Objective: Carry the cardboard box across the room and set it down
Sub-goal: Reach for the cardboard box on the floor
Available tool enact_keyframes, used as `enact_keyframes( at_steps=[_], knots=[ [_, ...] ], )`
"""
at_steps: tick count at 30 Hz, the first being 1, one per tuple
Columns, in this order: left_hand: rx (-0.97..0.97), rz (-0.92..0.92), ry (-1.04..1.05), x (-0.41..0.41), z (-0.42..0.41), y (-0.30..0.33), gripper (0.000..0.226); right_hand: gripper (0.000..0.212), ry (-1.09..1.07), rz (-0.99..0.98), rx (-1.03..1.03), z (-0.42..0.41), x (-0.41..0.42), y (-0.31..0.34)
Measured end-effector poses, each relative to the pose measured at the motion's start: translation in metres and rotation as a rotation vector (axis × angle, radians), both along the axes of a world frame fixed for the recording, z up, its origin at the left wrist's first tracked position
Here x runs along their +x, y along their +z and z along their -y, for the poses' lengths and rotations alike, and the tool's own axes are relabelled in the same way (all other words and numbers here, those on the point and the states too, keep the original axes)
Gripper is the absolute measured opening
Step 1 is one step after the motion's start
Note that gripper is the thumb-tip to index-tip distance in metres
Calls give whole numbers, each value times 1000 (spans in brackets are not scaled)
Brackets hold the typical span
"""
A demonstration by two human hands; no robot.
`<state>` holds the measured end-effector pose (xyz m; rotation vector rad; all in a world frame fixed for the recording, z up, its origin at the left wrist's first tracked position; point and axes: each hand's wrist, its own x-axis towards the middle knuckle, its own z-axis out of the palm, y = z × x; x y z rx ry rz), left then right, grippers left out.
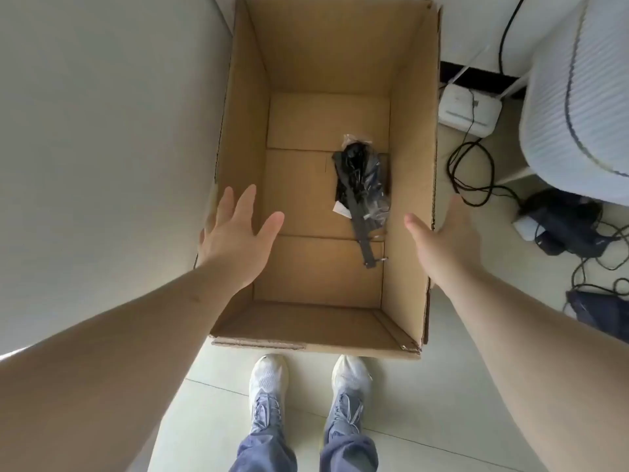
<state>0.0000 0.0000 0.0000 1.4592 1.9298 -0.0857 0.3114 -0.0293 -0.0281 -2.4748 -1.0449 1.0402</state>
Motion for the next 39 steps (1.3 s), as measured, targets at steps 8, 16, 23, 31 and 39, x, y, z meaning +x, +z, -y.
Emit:
enact_keyframes(
  at_steps=[8, 16, 23, 31, 39],
  knots=[
    [119, -158, 240, -35, -26, -91, 95, 68, -110, 46, -207, -18, 16, -81],
    [21, -359, 490, -49, -60, -124, 52, 31, 82, 360, -206, -35, 19, -113],
    [62, -355, 344, -45, -35, -38, 32, 35, 97, 401, -161, 4, 31, -40],
    [45, -268, 320, -44, -2, 135, 33, 38, 22, 408, -147, 61, 40, 149],
    [136, -174, 293, -54, 46, 299, 34, 31, -92, 380, -44, 128, 26, 342]
  ],
)
